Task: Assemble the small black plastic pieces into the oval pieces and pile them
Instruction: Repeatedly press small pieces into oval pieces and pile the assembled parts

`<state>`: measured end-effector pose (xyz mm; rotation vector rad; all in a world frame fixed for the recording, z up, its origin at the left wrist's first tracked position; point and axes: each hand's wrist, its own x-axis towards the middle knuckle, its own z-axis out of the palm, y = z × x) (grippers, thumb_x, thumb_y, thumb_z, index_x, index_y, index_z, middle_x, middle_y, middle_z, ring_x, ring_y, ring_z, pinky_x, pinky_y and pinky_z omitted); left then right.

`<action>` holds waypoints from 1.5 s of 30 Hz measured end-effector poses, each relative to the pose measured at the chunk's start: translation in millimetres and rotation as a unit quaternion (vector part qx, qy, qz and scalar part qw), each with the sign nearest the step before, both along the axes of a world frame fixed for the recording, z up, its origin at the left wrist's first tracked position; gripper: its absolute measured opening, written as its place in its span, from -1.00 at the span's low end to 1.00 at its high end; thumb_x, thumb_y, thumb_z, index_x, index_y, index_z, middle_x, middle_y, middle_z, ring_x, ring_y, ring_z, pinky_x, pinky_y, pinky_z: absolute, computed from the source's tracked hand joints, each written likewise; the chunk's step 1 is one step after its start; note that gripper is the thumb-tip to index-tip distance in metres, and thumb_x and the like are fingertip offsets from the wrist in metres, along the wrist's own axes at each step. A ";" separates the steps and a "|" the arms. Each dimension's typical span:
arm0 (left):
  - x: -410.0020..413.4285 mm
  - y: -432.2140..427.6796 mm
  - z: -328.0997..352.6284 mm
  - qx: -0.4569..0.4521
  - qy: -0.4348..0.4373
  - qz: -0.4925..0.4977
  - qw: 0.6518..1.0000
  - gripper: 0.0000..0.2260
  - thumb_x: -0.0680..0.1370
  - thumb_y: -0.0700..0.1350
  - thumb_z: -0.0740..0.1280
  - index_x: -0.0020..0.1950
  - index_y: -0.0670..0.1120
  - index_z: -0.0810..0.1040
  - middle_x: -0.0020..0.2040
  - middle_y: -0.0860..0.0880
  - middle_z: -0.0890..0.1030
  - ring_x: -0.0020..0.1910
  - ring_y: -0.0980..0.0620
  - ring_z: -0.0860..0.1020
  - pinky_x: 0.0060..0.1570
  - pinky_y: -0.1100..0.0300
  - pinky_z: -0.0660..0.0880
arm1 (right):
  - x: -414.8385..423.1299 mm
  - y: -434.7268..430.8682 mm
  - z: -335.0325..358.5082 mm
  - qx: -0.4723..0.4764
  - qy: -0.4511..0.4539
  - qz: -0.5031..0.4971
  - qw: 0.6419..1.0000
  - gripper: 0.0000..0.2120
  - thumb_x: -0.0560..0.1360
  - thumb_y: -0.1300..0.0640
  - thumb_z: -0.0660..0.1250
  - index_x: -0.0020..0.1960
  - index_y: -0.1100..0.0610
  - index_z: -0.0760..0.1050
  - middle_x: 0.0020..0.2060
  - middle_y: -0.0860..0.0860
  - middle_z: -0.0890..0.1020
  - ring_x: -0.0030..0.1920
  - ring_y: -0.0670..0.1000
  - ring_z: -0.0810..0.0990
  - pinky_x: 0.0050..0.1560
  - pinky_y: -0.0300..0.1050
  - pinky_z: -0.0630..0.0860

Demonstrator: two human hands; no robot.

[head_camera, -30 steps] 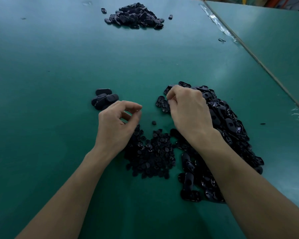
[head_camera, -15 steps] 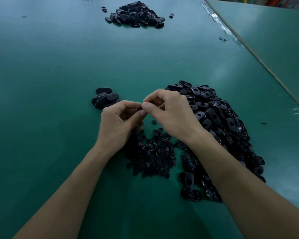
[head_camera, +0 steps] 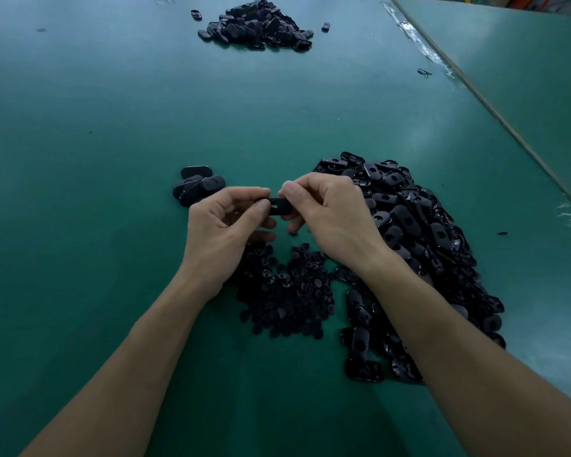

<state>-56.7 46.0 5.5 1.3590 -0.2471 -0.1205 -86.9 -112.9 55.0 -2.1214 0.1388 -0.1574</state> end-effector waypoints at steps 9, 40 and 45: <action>5.7 3.7 -3.1 -0.006 0.008 0.088 0.996 -0.91 0.59 -0.27 0.39 0.00 -0.12 0.67 -0.23 0.00 0.70 -0.28 0.04 0.66 -0.24 0.19 0.62 | -8.6 -0.5 -10.5 -0.286 0.128 0.081 0.946 -0.72 0.62 -0.03 0.30 0.28 0.05 0.51 0.09 0.00 0.52 0.13 0.03 0.51 0.16 0.04 0.51; 3.4 3.2 -2.9 0.026 -0.014 0.077 0.997 -0.90 0.59 -0.25 0.40 0.03 -0.07 0.65 -0.19 0.03 0.71 -0.25 0.03 0.69 -0.29 0.21 0.61 | -3.7 3.5 2.8 -0.186 0.102 0.049 0.976 -0.76 0.70 0.16 0.05 0.12 0.07 0.50 -0.09 0.05 0.60 -0.17 0.03 0.61 -0.10 0.09 0.61; 3.1 3.0 -3.1 0.028 -0.010 0.079 0.996 -0.90 0.59 -0.24 0.40 0.03 -0.07 0.65 -0.18 0.02 0.70 -0.25 0.03 0.68 -0.29 0.21 0.61 | -1.8 2.7 3.2 -0.183 0.066 0.029 0.980 -0.75 0.68 0.17 0.15 0.16 0.11 0.61 -0.05 0.03 0.64 -0.08 -0.06 0.60 -0.12 -0.28 0.51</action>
